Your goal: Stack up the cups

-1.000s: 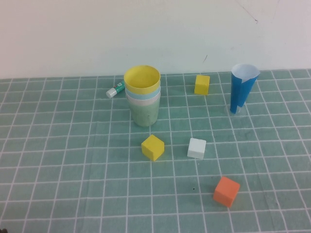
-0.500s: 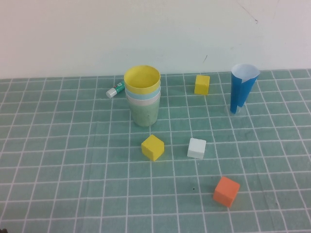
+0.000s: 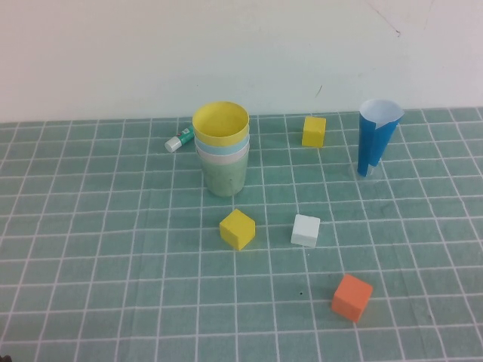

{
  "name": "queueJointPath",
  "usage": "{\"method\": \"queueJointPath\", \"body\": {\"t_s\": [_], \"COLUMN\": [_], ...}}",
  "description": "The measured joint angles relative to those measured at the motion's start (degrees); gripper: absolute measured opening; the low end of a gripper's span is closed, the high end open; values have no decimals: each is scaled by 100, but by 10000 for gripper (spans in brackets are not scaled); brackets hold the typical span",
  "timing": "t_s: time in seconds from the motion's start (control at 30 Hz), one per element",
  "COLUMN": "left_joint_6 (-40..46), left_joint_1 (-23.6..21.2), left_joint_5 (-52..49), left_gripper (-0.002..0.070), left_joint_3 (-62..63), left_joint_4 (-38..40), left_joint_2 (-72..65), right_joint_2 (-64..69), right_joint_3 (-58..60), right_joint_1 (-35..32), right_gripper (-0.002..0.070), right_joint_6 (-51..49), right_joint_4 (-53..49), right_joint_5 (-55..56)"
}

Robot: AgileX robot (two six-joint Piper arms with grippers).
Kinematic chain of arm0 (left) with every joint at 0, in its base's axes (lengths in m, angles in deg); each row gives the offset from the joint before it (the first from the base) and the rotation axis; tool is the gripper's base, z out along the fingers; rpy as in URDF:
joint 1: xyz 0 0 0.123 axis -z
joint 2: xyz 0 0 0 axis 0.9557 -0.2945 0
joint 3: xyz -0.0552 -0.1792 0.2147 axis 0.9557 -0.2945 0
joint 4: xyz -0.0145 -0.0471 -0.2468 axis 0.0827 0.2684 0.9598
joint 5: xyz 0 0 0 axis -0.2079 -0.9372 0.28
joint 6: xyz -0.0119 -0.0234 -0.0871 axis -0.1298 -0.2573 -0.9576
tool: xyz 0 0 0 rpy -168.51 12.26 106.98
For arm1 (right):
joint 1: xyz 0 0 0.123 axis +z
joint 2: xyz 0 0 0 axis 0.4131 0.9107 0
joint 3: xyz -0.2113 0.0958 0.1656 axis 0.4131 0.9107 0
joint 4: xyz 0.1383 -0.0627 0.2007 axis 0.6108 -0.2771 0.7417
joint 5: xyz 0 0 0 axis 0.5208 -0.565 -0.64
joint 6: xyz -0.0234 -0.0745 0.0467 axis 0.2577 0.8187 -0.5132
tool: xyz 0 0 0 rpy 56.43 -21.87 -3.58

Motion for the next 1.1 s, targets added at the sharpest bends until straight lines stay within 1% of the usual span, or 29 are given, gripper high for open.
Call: {"method": "queueJointPath", "body": {"t_s": [0.1,0.2,0.43,0.73,0.93,1.1], "left_joint_6": [0,0,0,0,0,0], "left_joint_1": [0,0,0,0,0,0], "left_joint_5": [0,0,0,0,-10,-10], "left_gripper": [-1,-1,-1,-1,-1,-1], "left_joint_3": [0,0,0,0,0,0], "left_joint_4": [0,0,0,0,0,0], "left_joint_2": [0,0,0,0,0,0], "right_joint_2": [-376,-605,-631,-631,-631,-631], "right_joint_3": [13,186,881,1728,1812,1835], "right_joint_1": [-380,-502,-505,-505,-505,-505], "right_gripper": [-1,-1,-1,-1,-1,-1], "right_joint_6": [184,521,698,698,698,698], "right_joint_4": [18,18,18,34,39,248], "right_joint_5": [11,108,642,929,1331,1395]}}
